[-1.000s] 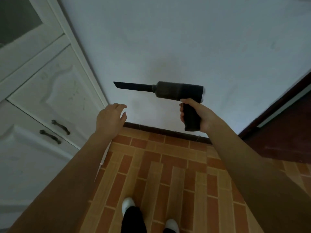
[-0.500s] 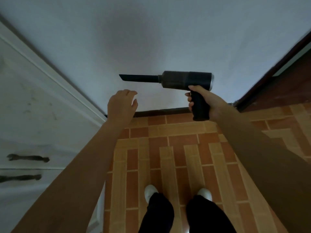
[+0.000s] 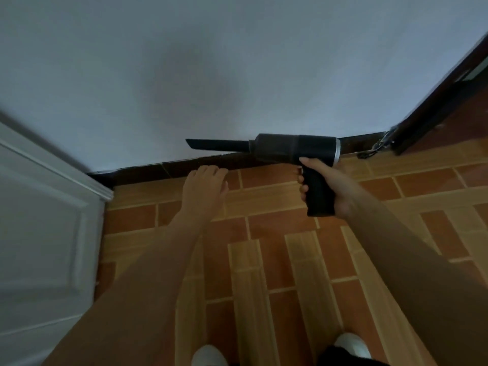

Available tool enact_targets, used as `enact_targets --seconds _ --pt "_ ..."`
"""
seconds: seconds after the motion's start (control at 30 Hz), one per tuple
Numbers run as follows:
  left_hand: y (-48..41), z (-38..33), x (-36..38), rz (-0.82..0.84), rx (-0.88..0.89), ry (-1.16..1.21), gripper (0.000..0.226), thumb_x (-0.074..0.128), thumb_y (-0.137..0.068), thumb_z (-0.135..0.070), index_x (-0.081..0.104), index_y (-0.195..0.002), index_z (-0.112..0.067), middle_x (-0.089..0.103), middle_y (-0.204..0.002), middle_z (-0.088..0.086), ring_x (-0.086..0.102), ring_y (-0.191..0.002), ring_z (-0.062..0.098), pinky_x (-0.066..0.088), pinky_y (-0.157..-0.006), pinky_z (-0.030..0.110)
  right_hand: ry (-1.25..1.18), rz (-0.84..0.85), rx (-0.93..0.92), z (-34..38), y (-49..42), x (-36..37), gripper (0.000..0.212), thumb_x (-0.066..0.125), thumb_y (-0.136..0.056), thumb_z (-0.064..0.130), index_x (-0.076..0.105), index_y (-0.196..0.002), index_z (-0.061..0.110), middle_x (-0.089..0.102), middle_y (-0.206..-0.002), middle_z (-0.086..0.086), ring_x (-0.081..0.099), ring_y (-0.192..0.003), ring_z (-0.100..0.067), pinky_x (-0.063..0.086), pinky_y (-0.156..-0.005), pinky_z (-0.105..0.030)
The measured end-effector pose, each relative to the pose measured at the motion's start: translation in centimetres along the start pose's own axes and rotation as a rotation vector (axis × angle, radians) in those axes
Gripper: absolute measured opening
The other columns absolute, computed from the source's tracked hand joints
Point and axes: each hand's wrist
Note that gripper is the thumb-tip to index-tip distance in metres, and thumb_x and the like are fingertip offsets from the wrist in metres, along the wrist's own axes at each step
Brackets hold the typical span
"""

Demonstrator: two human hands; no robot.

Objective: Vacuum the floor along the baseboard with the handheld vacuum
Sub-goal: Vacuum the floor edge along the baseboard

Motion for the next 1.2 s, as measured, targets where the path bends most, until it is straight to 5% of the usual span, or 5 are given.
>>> enact_targets --seconds 0.4,0.6,1.03,1.2 --pt "0.2 2.0 21.2 0.021 -0.035 0.001 0.021 0.065 -0.082 -0.013 0.067 -0.103 -0.008 0.067 -0.102 0.012 0.062 -0.097 0.028 0.047 -0.083 0.041 -0.028 0.127 -0.025 -8.0 -17.1 -6.0 0.019 0.071 -0.078 0.028 0.067 -0.083 0.010 0.067 -0.073 -0.002 0.060 -0.055 -0.013 0.054 -0.057 -0.026" --pt "-0.4 3.9 23.2 0.055 -0.037 -0.044 0.033 0.053 -0.091 -0.021 0.058 -0.123 -0.013 0.061 -0.120 0.007 0.053 -0.113 0.022 0.040 -0.098 0.038 -0.009 0.168 -0.029 -8.6 -19.7 -5.5 0.018 0.069 -0.080 0.027 0.064 -0.081 0.009 0.061 -0.064 0.000 0.054 -0.047 -0.010 0.050 -0.049 -0.021" --pt "2.7 5.6 23.3 0.331 -0.162 -0.006 0.048 0.042 -0.097 -0.026 0.029 -0.143 -0.023 0.040 -0.139 0.000 0.051 -0.115 0.016 0.050 -0.088 0.031 0.039 0.290 -0.022 -10.2 -20.4 -4.5 0.036 0.069 -0.073 0.039 0.066 -0.091 0.008 0.068 -0.075 -0.006 0.060 -0.054 -0.013 0.053 -0.054 -0.027" --pt "3.1 4.6 24.3 0.402 -0.124 -0.046 0.046 0.040 -0.097 -0.028 0.030 -0.142 -0.021 0.030 -0.147 -0.001 0.045 -0.122 0.018 0.046 -0.094 0.034 -0.006 0.313 0.011 -10.5 -19.9 -4.4 0.039 0.069 -0.071 0.043 0.066 -0.089 0.008 0.053 -0.059 0.000 0.048 -0.045 -0.009 0.047 -0.046 -0.021"
Point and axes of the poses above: each hand's wrist, its own y-axis away from the middle knuckle, its own x-axis out of the palm, z = x × y
